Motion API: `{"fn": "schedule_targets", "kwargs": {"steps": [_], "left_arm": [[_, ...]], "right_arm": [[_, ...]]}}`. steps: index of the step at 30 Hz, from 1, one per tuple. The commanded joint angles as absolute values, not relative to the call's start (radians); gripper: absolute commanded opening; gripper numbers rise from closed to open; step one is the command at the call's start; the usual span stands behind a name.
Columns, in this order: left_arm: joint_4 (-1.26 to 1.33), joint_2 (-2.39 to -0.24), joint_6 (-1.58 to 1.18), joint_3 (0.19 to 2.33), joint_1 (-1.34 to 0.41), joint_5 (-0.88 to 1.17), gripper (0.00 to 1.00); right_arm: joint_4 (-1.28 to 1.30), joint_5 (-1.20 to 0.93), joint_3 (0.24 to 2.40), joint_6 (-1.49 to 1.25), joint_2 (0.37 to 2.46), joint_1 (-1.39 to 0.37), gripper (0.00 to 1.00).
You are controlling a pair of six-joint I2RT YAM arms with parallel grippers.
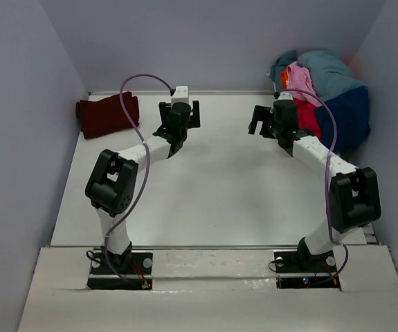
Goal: Fold and stack the t-shirts
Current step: Grab crumpled tshirt from bin with the right arm
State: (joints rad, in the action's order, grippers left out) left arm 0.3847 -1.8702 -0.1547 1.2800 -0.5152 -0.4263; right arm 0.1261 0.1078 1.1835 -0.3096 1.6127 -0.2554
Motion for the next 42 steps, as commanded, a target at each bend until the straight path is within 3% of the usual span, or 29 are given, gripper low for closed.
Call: {"fn": "schedule_targets", "kwargs": {"steps": [1,14,22,26,31,39,42], "left_arm": [[0.434,-1.838,-0.16,1.292,-0.514,-0.451,0.99],[0.436,-1.833,-0.16,1.292,-0.514,-0.457,0.99],[0.38,-1.861,-0.112,1.474,-0.534,-0.413,0.99],[0.315,-1.905,-0.078,1.613,-0.555,-0.367,0.99],[0.292,-1.969,-0.031,1.703,-0.621,-0.361,0.99],[0.186,-2.135,0.055,1.992,-0.761,-0.366,0.99],[0.192,-2.152,0.046,2.009,-0.781,-0.348,0.99]], "right_arm": [[0.066,0.097,1.189,-0.302,1.569,-0.258,1.0],[0.143,0.135,1.255,-0.305,1.571,-0.258,1.0],[0.285,0.509,1.488,-0.226,1.517,-0.258,1.0],[0.296,0.647,1.46,-0.206,1.442,-0.233,1.0],[0.336,0.614,1.369,-0.268,1.316,-0.132,1.0],[0.377,0.589,1.295,-0.331,1.356,-0.031,1.0],[0.41,0.555,1.299,-0.363,1.4,-0.021,1.0]]}}
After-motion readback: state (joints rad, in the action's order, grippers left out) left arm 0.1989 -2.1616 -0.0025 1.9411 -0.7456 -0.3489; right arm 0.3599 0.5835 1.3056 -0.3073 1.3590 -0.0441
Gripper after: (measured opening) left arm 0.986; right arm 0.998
